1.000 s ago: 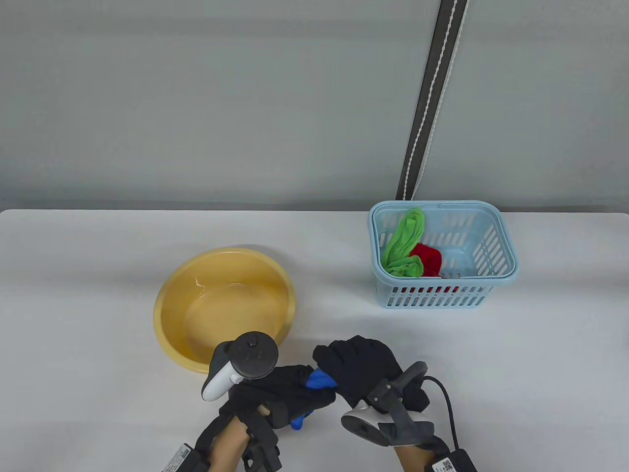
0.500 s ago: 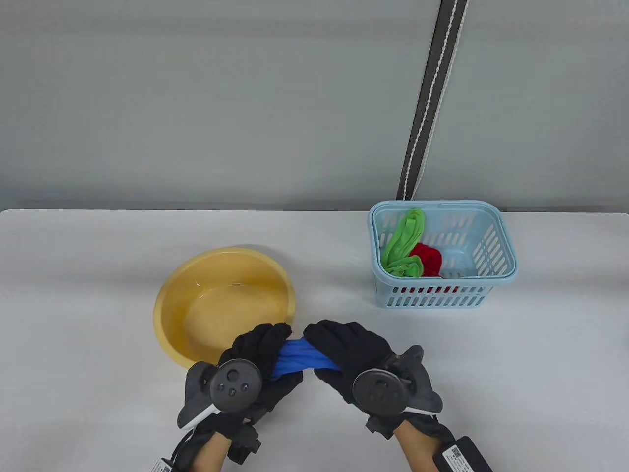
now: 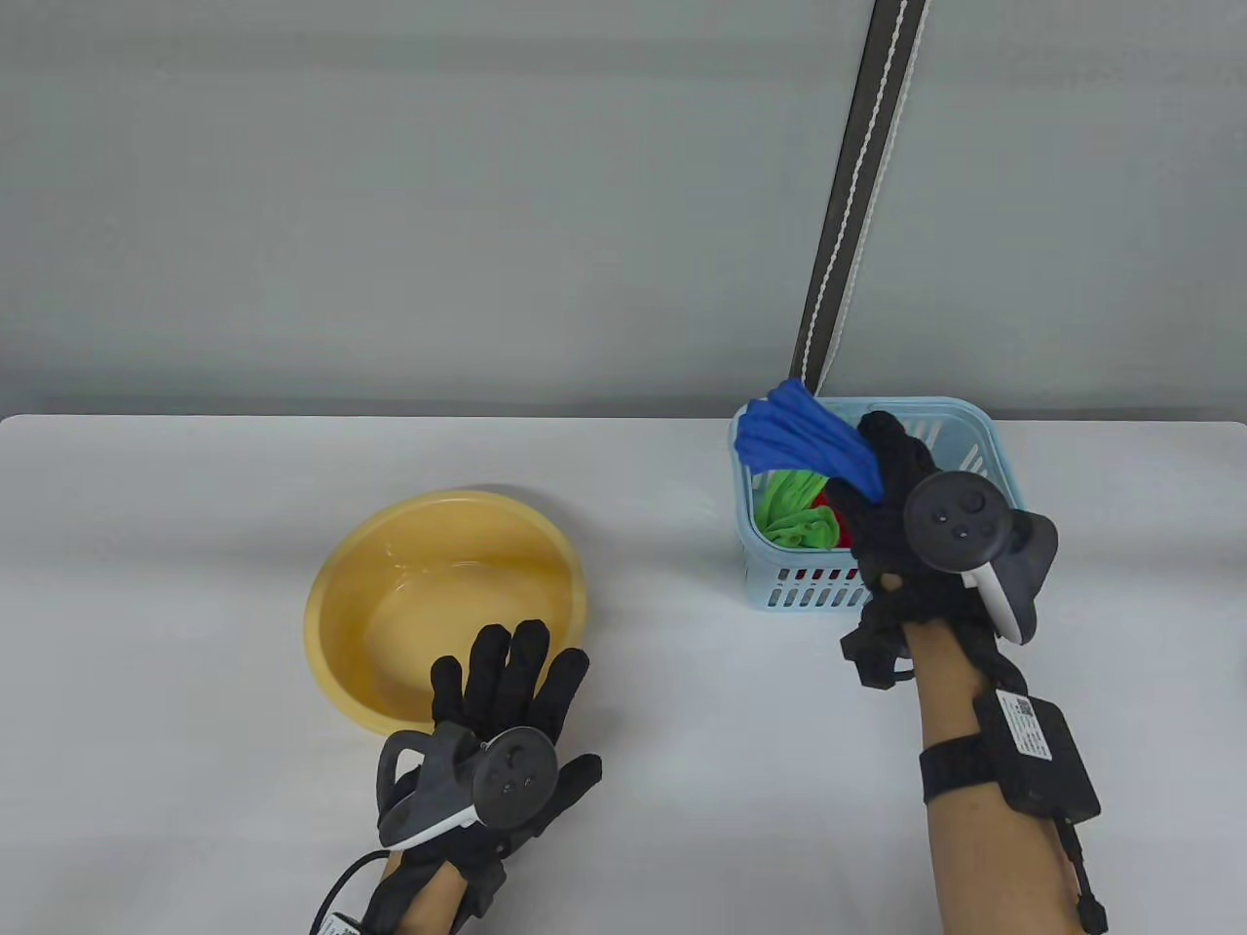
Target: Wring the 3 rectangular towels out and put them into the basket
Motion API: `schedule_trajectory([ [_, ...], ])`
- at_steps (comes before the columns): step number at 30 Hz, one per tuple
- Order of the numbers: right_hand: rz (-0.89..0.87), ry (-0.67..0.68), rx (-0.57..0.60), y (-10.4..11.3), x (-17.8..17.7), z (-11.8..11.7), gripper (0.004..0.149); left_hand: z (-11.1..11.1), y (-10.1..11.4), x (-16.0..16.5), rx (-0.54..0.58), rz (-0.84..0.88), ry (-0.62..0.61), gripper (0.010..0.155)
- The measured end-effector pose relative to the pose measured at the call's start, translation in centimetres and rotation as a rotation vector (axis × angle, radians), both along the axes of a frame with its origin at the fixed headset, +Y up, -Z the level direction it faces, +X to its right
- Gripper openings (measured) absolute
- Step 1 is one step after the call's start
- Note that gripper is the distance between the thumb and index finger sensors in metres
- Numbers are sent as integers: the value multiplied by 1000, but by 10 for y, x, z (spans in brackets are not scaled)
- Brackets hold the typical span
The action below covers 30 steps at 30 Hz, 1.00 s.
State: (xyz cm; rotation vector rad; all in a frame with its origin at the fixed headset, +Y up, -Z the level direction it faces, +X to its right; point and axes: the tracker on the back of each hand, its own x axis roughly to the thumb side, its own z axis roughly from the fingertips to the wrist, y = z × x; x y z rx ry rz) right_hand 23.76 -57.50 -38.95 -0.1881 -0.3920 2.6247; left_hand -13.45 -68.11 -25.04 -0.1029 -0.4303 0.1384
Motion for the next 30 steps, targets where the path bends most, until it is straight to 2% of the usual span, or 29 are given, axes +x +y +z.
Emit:
schedule_trajectory([
  [3,40,-89,-24,-5,15,-14,72,0,-1,2,-5,-13,3,96],
  [6,70,-153,-102,-16,26,-29,75,0,-2,4,-10,-19,1,96],
  [9,136,-162,-161,-30,31,-36,88,0,-2,4,-11,-22,0,96],
  [14,165,-102,-205,-36,29,-34,89,0,-3,5,-17,-18,-4,96],
  [18,193,-31,-207,-28,17,-20,90,0,-4,5,-26,-16,-11,96],
  [24,216,98,-154,-15,-16,18,93,0,-6,7,-48,-19,-31,96],
  [30,191,245,-80,-16,-57,58,96,0,-5,7,-55,-17,-38,97],
])
